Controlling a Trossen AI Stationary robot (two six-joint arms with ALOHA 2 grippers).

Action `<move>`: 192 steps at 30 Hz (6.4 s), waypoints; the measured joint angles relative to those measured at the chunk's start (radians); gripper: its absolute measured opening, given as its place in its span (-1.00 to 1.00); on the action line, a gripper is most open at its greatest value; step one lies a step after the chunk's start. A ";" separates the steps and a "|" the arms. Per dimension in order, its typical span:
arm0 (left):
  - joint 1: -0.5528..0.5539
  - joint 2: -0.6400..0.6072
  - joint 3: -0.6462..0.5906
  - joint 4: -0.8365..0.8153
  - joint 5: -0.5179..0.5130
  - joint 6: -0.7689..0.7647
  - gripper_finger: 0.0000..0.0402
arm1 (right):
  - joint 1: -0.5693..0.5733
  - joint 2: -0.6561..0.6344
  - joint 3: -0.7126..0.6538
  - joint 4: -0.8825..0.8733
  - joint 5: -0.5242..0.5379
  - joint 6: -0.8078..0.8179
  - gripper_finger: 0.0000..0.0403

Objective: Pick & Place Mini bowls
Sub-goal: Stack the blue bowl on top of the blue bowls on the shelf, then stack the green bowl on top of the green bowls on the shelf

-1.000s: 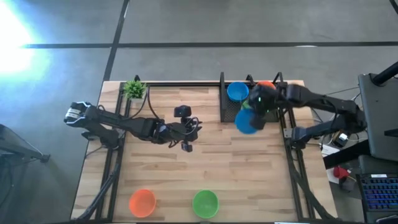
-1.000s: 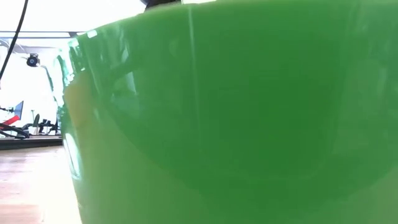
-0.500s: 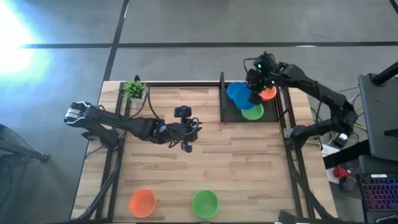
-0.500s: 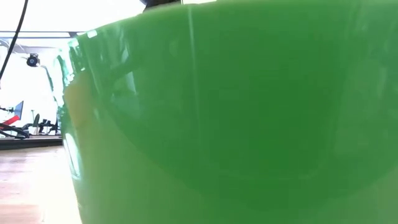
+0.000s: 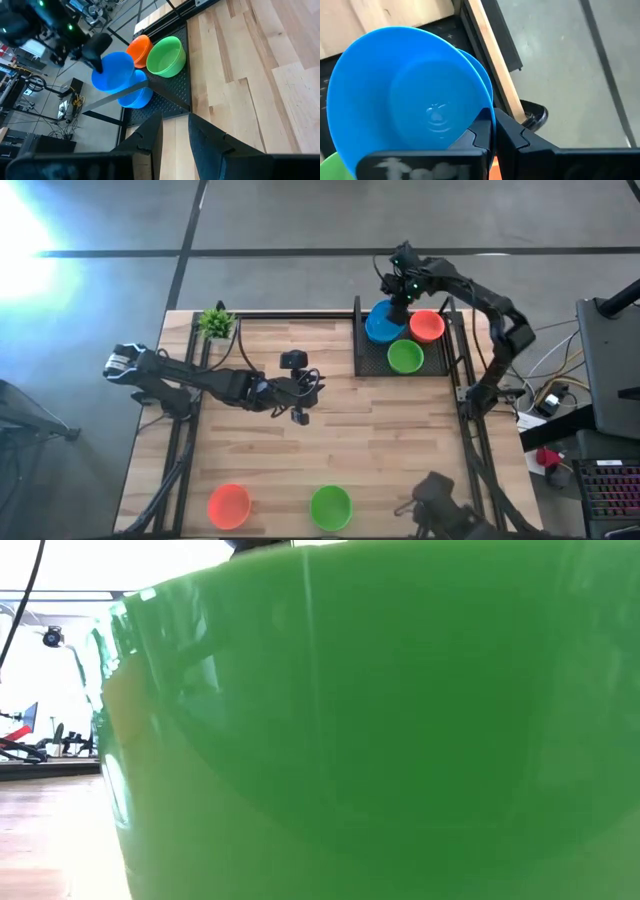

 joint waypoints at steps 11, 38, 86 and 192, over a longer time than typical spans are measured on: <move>0.000 0.000 0.000 -0.020 -0.001 -0.013 -0.54 | -0.020 0.127 0.010 0.002 0.000 -0.027 -0.96; 0.001 0.000 0.000 -0.020 -0.001 -0.021 -0.54 | 0.009 0.111 0.061 -0.002 0.041 0.000 -0.61; -0.001 0.000 0.000 -0.081 -0.023 -0.078 -0.54 | 0.063 -0.128 -0.039 0.094 0.076 0.059 -0.96; -0.350 0.478 0.083 0.058 0.161 -0.957 -0.99 | 1.246 -0.692 -0.491 0.159 0.481 0.619 -0.96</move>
